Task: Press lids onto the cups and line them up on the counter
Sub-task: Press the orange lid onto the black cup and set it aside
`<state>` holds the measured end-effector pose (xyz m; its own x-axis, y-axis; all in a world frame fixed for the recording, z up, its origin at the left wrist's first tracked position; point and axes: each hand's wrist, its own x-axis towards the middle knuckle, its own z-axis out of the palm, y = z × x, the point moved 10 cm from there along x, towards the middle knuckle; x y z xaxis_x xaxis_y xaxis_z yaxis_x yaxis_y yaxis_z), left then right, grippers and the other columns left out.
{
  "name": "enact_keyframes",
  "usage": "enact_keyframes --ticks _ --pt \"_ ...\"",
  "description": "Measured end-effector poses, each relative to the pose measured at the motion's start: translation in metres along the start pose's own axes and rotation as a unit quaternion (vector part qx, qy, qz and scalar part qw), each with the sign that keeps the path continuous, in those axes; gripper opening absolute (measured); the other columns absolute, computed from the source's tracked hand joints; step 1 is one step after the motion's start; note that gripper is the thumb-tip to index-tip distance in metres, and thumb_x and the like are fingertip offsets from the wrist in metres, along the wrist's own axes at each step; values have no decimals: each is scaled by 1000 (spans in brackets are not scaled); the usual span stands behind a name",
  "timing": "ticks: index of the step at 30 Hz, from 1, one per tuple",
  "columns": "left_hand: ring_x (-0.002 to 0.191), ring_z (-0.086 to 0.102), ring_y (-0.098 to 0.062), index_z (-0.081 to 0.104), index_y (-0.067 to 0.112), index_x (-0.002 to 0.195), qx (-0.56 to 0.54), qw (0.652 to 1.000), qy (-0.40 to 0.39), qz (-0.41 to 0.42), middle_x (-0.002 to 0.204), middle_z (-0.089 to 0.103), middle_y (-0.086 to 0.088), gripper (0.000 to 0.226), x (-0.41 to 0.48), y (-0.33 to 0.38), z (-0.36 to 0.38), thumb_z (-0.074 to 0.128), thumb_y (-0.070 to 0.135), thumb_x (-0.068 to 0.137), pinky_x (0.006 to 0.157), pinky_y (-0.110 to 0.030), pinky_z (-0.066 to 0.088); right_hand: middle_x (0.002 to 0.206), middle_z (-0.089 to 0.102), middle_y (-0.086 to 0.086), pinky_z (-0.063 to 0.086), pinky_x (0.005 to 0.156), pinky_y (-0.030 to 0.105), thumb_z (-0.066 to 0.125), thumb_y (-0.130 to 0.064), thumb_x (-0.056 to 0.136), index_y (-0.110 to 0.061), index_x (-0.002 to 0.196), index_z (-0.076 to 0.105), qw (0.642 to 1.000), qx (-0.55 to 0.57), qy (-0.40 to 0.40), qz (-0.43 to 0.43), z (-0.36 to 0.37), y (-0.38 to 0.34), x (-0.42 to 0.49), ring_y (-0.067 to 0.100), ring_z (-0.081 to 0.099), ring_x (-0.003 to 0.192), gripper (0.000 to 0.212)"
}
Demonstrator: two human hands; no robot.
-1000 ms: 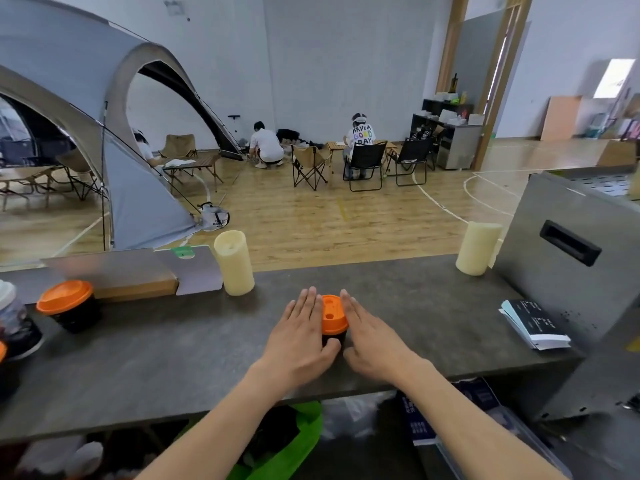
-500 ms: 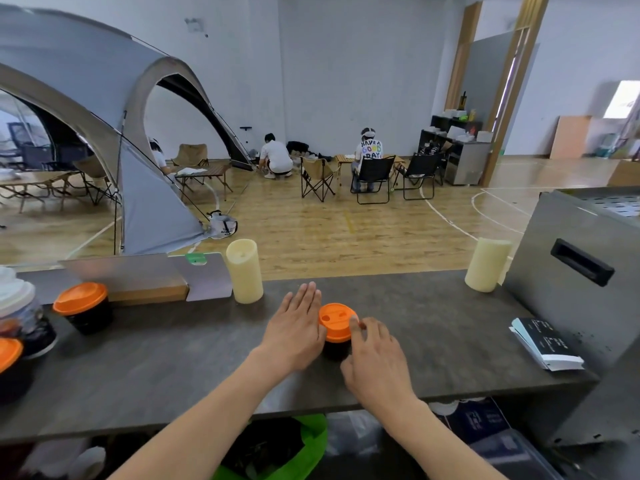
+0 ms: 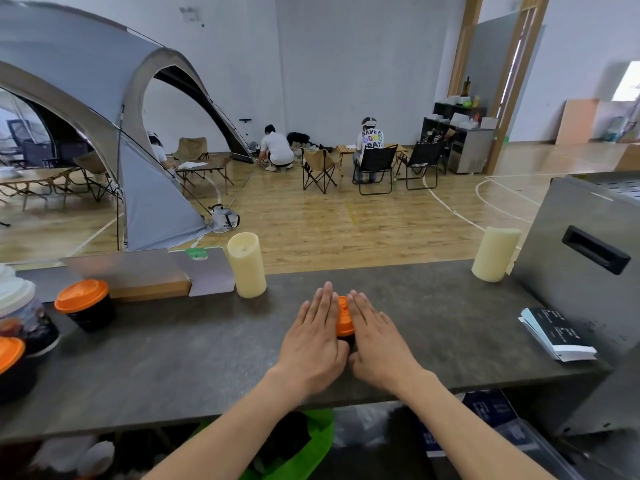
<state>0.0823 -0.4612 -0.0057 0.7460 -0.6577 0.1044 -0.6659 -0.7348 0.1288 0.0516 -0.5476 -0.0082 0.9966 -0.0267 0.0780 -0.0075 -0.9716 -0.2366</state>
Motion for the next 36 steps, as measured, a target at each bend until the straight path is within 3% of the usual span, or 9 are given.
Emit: enact_keyframes --ticks 5,9,11,13,16,18,27,33,36 --pt "152 -28 -18 -19 11 158 27 999 -14 -19 162 -35 -4 74 9 -20 -6 14 45 102 127 -37 -11 166 22 9 16 126 40 51 -26 93 -10 160 16 997 -39 66 25 -16 -11 -13 22 13 155 77" --pt "153 -25 -20 -17 10 159 34 999 0 -27 163 -32 -5 76 12 -31 -18 25 38 103 126 -36 -13 129 62 7 48 103 38 55 -26 79 -12 134 58 986 -60 157 9 -33 -18 -18 24 56 122 57" --pt "153 -26 -20 -18 8 158 26 999 15 -32 163 -32 -7 75 4 -29 -22 22 38 103 127 -36 -11 128 59 4 48 99 34 51 -27 81 -15 137 55 984 -42 170 14 -41 -15 -15 22 55 119 57" --pt "153 -25 -20 -19 7 158 13 999 5 -40 163 -32 -9 75 -6 -23 -18 24 36 104 127 -36 -10 147 48 6 38 112 33 49 -26 86 -13 150 40 986 -9 166 19 -45 -10 -6 22 44 136 66" --pt "154 -23 -20 -20 6 157 -3 999 -24 -42 164 -29 -11 79 -15 -12 -6 29 36 103 127 -36 -9 170 4 4 7 124 28 50 -21 91 -12 161 5 997 30 69 -19 -31 -11 12 15 2 156 85" --pt "154 -23 -20 -21 7 157 -18 998 -33 -44 164 -30 -11 80 -16 -9 -1 29 36 102 128 -36 -7 168 -12 -1 0 125 28 53 -18 90 -15 161 -7 999 24 1 -44 -14 -13 17 10 -11 154 93" --pt "154 -21 -16 -17 11 159 -5 999 -34 -31 166 -26 -6 78 -9 -20 -2 29 36 101 128 -35 -6 169 -12 4 12 126 34 63 -26 90 -13 160 -11 1000 1 -4 1 -4 -16 12 17 -2 156 102" --pt "155 -20 -19 -15 9 159 36 997 -49 -46 167 -25 -9 74 0 -43 -16 25 34 103 127 -36 -7 168 5 14 24 123 42 55 -29 94 -7 160 0 997 -78 -3 4 -16 -28 4 26 19 153 88" --pt "154 -22 -19 -16 9 159 46 998 -31 -38 166 -26 -8 72 -3 -41 -25 23 35 104 126 -34 -10 169 -10 9 19 125 43 53 -28 95 -11 160 -9 997 -77 0 -15 -22 -25 6 23 3 156 91"
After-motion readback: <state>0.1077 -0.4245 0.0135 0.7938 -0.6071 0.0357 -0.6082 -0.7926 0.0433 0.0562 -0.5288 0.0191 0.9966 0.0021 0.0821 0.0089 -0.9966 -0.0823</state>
